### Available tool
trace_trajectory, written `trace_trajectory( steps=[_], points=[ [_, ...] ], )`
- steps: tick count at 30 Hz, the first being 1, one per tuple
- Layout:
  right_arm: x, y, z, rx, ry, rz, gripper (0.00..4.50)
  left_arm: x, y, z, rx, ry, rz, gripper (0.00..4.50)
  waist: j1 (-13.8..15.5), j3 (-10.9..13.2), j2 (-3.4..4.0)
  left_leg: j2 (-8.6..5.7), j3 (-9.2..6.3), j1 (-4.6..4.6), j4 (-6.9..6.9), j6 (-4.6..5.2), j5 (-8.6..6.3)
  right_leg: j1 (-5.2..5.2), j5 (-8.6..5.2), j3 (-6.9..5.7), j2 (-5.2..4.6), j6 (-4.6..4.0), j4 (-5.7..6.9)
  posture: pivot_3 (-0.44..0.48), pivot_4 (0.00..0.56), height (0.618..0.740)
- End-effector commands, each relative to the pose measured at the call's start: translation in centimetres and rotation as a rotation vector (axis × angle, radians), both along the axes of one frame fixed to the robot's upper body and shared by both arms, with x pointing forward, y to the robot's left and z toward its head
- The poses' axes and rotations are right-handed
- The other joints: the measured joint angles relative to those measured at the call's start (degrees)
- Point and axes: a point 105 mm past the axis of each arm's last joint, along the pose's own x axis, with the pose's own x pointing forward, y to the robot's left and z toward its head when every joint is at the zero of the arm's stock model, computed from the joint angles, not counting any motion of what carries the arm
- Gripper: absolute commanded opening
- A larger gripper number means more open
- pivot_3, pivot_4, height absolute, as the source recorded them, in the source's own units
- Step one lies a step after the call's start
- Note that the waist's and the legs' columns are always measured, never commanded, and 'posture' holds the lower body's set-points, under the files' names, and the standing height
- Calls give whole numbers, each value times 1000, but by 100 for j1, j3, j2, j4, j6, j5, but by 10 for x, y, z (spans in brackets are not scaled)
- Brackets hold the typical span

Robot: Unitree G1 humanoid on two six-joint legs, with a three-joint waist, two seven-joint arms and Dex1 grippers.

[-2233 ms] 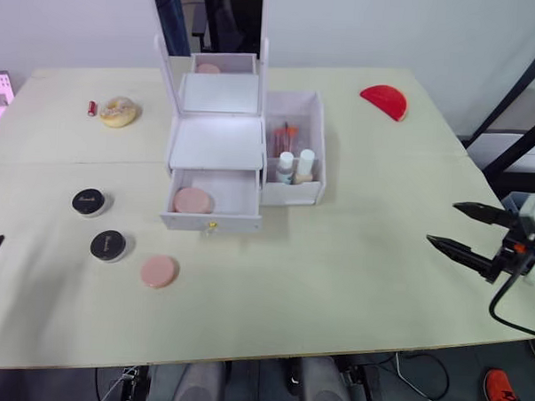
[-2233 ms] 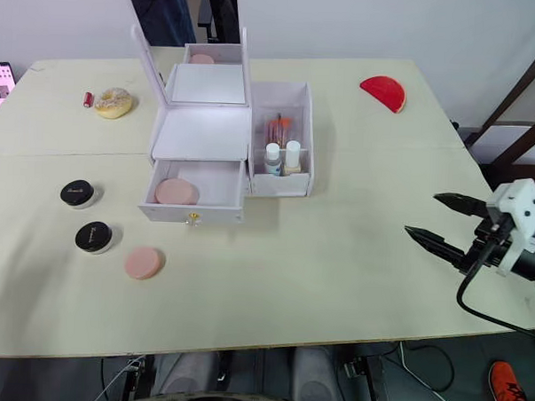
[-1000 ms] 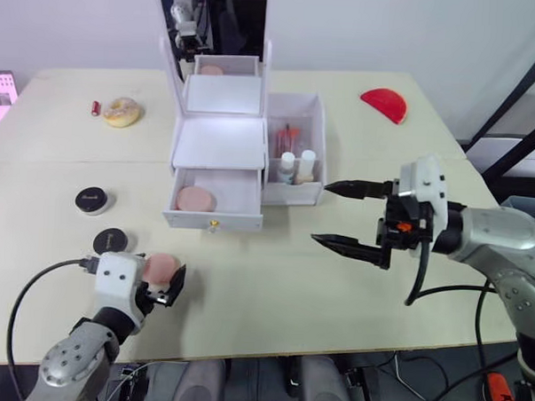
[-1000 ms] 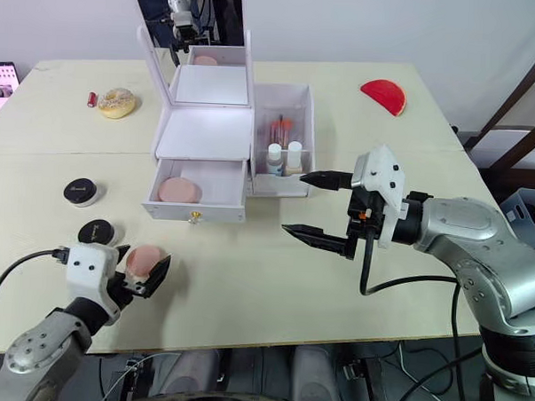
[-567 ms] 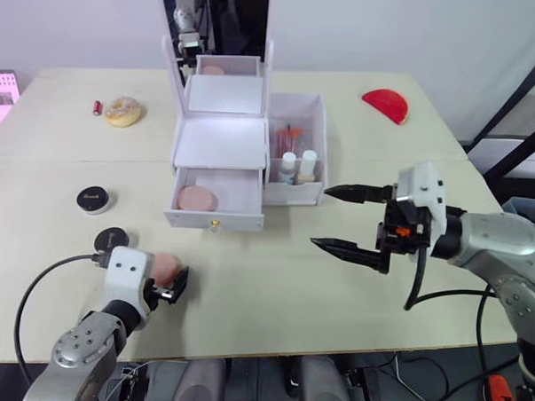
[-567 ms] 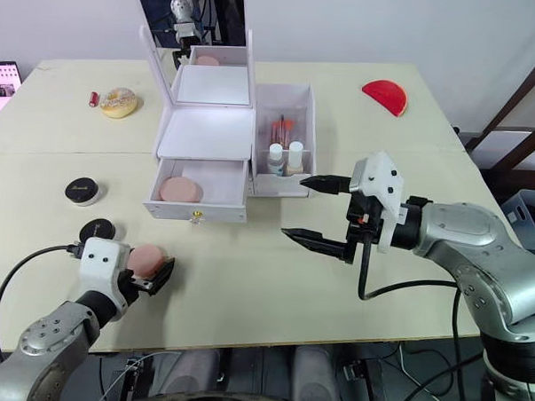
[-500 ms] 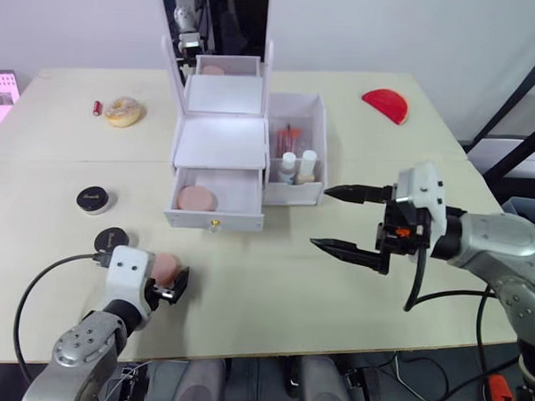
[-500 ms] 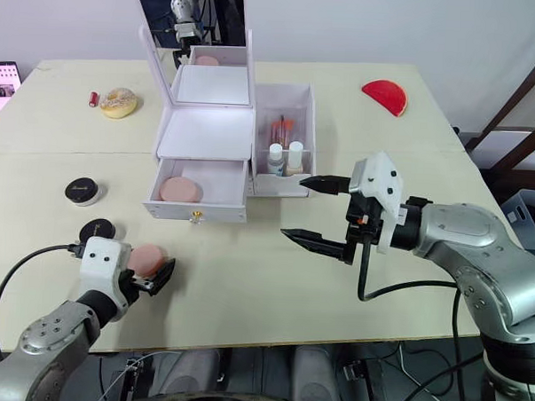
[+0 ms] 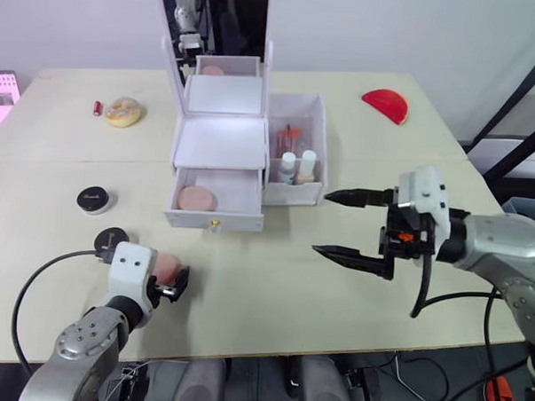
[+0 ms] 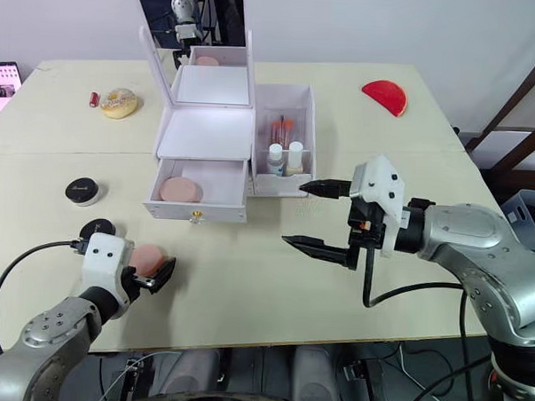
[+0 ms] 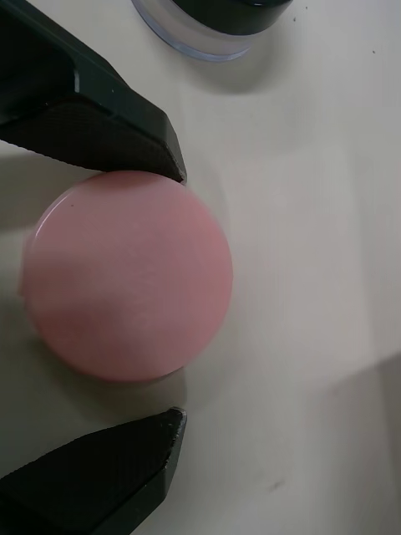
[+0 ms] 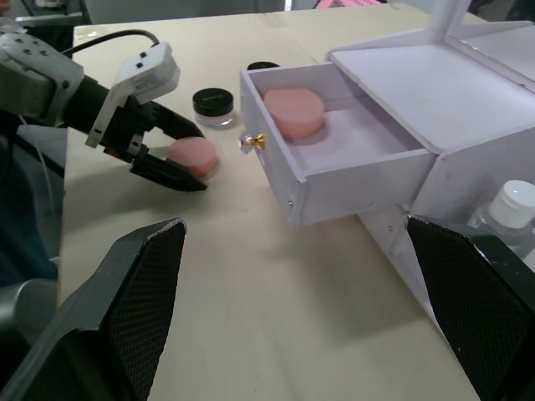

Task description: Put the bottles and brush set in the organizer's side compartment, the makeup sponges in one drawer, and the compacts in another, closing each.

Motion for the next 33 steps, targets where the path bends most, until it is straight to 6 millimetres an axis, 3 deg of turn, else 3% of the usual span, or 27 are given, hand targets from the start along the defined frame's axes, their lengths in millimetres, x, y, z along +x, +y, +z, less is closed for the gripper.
trace_trajectory(
  steps=[1, 5, 9, 19, 23, 27, 33],
  points=[
    [-5, 1, 8, -15, -35, 34, 4500, -3, 2, 1, 20, 5, -2, 4491, 0, 0, 0, 0, 0, 0, 0, 0, 0, 0, 0, 0, 0, 0, 0, 0, 150, 739],
    [-4, 1, 9, -13, -34, 41, 4500, -4, 3, 1, 24, 8, -2, 4491, -4, 0, 0, 0, 0, 0, 0, 0, 0, 0, 0, 0, 0, 0, 0, 0, 150, 739],
    [-3, 0, 11, -11, -36, 45, 4500, -4, 3, 0, 22, 8, -2, 2713, -3, 0, 1, 0, 0, 0, 0, 0, 0, -1, 0, 0, 0, 0, 0, 0, 150, 739],
    [-1, 1, 11, -10, -38, 44, 4500, 1, 5, 17, 36, -59, 0, 2670, -5, 0, 1, 0, 0, -1, 0, 0, 0, -2, -1, 0, 0, 1, 0, 0, 150, 739],
    [0, 0, 10, -11, -38, 40, 4500, 6, 13, 43, 52, -135, -39, 2670, 0, 0, -1, 0, -2, -2, 0, 0, 0, -3, 0, 0, 1, 0, 1, 0, 150, 739],
    [0, -2, 9, -11, -34, 33, 4500, 5, 20, 76, 68, -170, -195, 2670, -1, 0, 0, 0, -7, -4, 0, 0, 0, -3, 1, -2, 3, -2, 1, 0, 150, 739],
    [-2, -3, 12, 3, -36, 29, 4500, 16, 58, 127, 154, -176, -310, 2670, -9, 4, 3, 0, -6, -4, -7, 0, 0, -12, 1, -2, 4, -3, 1, 0, 150, 739]
  ],
)
